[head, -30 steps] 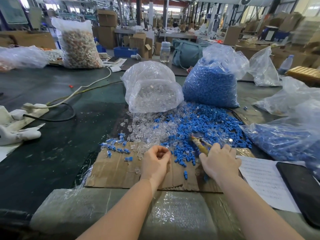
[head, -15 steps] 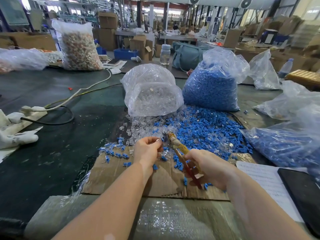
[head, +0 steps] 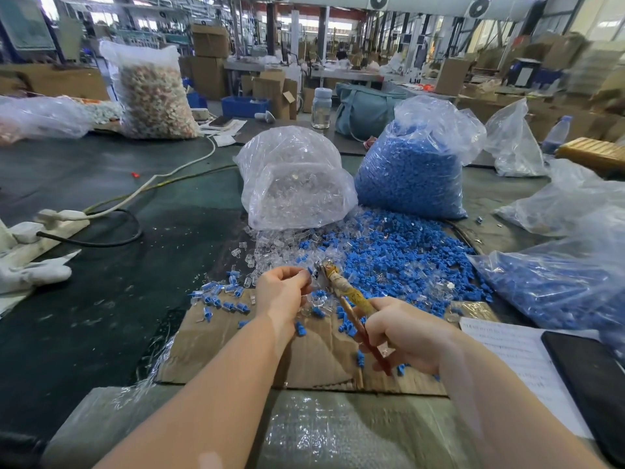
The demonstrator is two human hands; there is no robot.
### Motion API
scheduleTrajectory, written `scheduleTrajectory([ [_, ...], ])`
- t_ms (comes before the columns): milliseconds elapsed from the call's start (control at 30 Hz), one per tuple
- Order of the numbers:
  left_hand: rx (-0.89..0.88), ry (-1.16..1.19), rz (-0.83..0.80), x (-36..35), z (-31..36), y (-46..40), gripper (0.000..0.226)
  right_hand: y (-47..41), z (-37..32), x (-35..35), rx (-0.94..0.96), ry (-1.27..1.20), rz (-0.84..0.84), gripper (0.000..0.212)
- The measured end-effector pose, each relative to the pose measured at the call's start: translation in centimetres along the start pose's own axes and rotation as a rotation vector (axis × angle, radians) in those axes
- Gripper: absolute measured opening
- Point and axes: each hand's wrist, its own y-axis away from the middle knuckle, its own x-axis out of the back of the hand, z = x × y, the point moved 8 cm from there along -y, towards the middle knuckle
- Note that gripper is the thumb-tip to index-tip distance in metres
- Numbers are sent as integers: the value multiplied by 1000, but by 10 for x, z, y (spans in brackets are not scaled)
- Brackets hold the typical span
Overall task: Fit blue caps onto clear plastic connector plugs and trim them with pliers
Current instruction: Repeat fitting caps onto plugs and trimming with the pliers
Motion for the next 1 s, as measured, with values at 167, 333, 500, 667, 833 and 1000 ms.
scheduleTrajectory([
  [167,17,20,-4,0,1,1,8,0,0,0,-7,21,1,28],
  [333,23,18,-2,0,2,2,8,1,0,-2,-4,-1,-2,32],
  [500,17,-10,10,-1,5,2,7,2,-2,-4,6,-14,-26,40],
  [667,27,-16,26,-1,4,1,9,4,-5,-6,14,18,-28,40],
  [833,94,46,34,-2,-1,-3,9,7,-7,-6,30,48,-31,39],
  [1000,187,146,34,-2,-5,-2,14,6,-9,-7,33,117,-24,37],
])
